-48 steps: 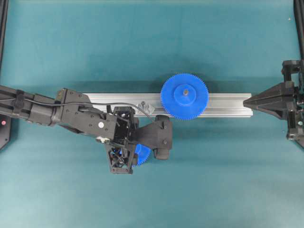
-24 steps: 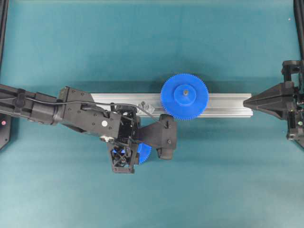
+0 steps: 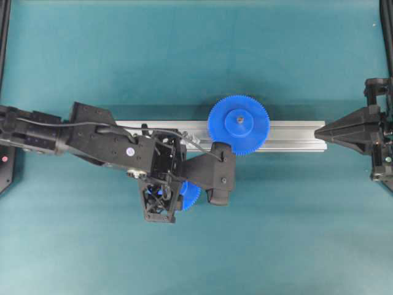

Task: Find the location of the shaft and insert the small gear.
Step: 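Carry the blue gear over the empty left shaft on the rail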

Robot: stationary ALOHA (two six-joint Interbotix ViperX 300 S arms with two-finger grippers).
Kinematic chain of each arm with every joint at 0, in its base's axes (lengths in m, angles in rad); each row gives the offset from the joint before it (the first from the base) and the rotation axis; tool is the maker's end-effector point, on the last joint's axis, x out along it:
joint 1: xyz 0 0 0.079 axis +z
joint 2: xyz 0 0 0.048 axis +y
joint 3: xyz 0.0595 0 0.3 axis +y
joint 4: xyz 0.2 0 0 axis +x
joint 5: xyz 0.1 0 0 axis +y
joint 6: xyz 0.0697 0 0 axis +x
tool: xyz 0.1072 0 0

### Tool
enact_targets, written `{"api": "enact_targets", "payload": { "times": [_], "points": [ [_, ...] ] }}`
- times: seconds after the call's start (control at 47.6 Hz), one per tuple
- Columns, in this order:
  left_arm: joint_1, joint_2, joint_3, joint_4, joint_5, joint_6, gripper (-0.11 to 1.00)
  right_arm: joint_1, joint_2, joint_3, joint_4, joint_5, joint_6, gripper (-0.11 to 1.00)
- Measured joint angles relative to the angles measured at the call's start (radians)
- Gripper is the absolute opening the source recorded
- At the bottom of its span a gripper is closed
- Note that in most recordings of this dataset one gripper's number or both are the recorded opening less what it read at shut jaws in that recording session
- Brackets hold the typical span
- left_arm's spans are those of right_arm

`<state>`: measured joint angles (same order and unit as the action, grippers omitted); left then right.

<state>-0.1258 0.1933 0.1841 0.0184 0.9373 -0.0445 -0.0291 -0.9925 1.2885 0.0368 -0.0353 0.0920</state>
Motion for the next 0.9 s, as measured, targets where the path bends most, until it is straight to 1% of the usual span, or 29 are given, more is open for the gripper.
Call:
{"api": "enact_targets", "payload": {
  "times": [0.231, 0.504, 0.609, 0.903],
  "points": [
    [0.002, -0.018, -0.066, 0.000, 0.089, 0.028, 0.63, -0.002, 0.000, 0.000, 0.000, -0.002, 0.000, -0.01],
    [0.021, -0.031, -0.132, 0.002, 0.175, 0.031, 0.63, -0.002, 0.000, 0.000, 0.000, -0.002, 0.000, -0.01],
    [0.032, -0.046, -0.150, 0.003, 0.190, 0.035, 0.63, -0.002, 0.000, 0.000, 0.000, -0.002, 0.000, -0.01],
    [0.058, -0.074, -0.183, 0.003, 0.218, 0.091, 0.63, -0.002, 0.000, 0.000, 0.000, -0.003, 0.000, -0.01]
  ]
}}
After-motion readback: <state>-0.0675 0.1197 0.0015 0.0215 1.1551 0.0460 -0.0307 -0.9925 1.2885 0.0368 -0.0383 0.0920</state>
